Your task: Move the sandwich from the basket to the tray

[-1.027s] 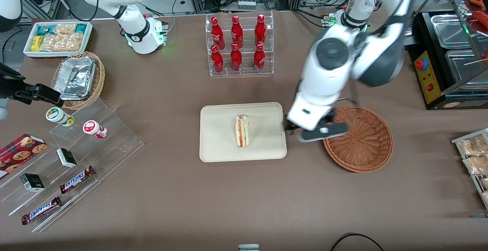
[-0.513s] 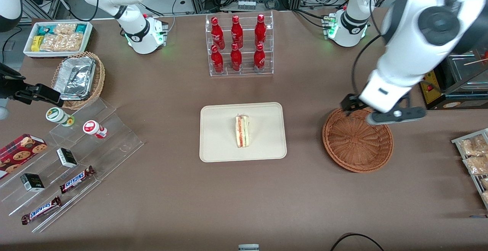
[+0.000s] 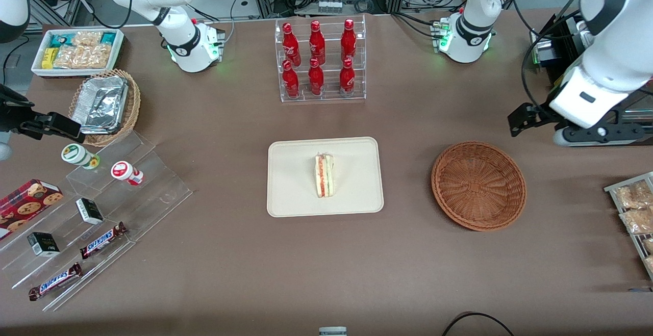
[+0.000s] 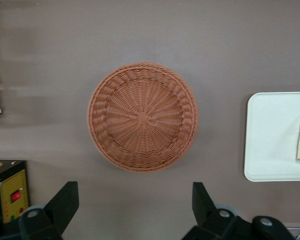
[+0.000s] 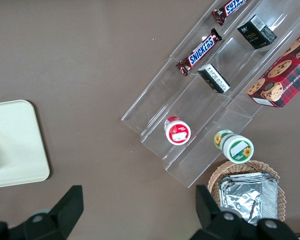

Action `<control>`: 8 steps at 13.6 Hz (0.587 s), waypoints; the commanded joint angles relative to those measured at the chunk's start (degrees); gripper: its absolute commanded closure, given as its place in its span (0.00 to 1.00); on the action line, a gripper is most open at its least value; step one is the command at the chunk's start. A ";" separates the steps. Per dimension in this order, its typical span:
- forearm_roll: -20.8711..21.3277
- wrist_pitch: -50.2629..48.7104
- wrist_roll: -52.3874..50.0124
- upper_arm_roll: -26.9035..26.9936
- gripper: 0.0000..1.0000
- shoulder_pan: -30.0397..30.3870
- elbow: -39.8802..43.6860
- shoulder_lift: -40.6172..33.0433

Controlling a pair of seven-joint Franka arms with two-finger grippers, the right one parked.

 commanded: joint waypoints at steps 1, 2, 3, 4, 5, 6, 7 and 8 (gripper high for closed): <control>-0.92 -1.24 4.11 -0.56 0.00 3.65 -1.48 -2.76; -0.83 -1.16 4.29 -0.56 0.00 4.79 -1.48 -2.67; -0.83 -1.16 4.47 -0.56 0.00 5.15 -1.21 -2.59; -0.83 -1.33 5.51 -0.48 0.00 5.15 -0.95 -2.32; -0.83 -1.34 6.57 -0.39 0.00 6.19 -0.86 -2.32; -0.92 -1.25 6.66 -0.21 0.00 7.77 -0.69 -2.23; -0.92 -1.16 6.67 -0.21 0.00 8.05 -0.51 -2.15; -0.92 -1.25 6.40 -0.21 0.00 8.05 0.36 -1.54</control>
